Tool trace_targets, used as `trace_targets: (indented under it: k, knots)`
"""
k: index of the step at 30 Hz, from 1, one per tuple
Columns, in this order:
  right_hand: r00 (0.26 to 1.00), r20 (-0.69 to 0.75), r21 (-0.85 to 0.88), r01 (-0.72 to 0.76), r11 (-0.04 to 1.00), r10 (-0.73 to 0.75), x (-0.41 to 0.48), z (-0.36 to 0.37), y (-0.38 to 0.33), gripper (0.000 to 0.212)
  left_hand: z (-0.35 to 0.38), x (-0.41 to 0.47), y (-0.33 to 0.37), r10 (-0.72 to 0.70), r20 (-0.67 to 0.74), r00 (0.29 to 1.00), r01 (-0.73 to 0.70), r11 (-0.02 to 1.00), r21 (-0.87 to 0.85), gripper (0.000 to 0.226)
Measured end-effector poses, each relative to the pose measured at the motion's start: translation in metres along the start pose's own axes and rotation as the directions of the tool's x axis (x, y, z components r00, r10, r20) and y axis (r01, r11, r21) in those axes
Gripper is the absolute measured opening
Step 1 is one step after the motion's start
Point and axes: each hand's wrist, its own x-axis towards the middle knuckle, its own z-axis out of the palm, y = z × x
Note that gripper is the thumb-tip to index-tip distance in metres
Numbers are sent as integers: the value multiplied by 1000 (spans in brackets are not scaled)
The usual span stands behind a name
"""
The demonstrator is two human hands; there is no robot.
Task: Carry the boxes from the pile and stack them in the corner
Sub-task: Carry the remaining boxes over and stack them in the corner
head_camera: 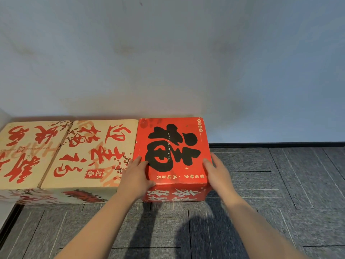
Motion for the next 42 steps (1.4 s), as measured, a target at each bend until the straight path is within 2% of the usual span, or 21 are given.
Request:
trace_targets:
  k: [2, 4, 7, 9, 11, 13, 15, 17, 19, 22, 27, 34, 37, 42]
  knots:
    - [998, -66, 41, 4, 999, -2, -12, -5, -10, 38, -15, -8, 13, 13, 17, 1000, -13, 999, 44, 72]
    - [999, -55, 74, 4, 997, 0, -30, -11, -31, 24, -42, -21, 32, 35, 24, 999, -33, 997, -76, 58]
    - [1000, -3, 135, -12, 991, 12, -69, -27, -80, 47, -103, -58, 72, 31, -1, 1000, -29, 935, -353, 38]
    - [1000, -5, 176, -7, 984, 8, -102, -52, -130, 44, -156, -91, 104, 8, -15, 1000, -14, 866, -499, 22]
    - [999, -29, 225, -6, 974, 13, -138, -86, -191, 35, -217, -130, 139, 15, 24, 1000, 4, 763, -647, 17]
    - [998, -60, 295, 26, 955, -9, -179, -131, -261, 23, -286, -168, 176, 25, 67, 997, 39, 599, -800, 19]
    - [993, -113, 351, 65, 934, -27, -222, -181, -334, 15, -360, -206, 214, 17, 89, 996, 72, 456, -887, 19]
    - [987, -154, 395, 104, 913, -46, -269, -231, -407, 17, -434, -245, 253, 11, 92, 996, 83, 342, -936, 18]
    - [977, -205, 429, 150, 891, -66, -316, -276, -469, 17, -501, -287, 288, 34, 76, 996, 65, 265, -962, 18]
    - [955, -286, 468, 211, 858, -79, -385, -327, -541, 17, -579, -348, 329, 102, 32, 994, 10, 207, -978, 16]
    - [903, -420, 469, 305, 829, -94, -489, -369, -589, 18, -644, -435, 361, 259, 0, 966, -50, 187, -981, 15]
    - [754, -656, 489, 389, 780, 35, -632, -389, -543, 17, -613, -528, 384, 557, 126, 821, -44, 280, -959, 16]
    - [659, -740, 498, 407, 766, 131, -702, -403, -504, 16, -585, -589, 408, 655, 216, 724, -7, 321, -947, 13]
    - [433, -857, 480, 468, 742, 281, -841, -430, -434, 15, -530, -713, 445, 808, 348, 476, -22, 406, -914, 12]
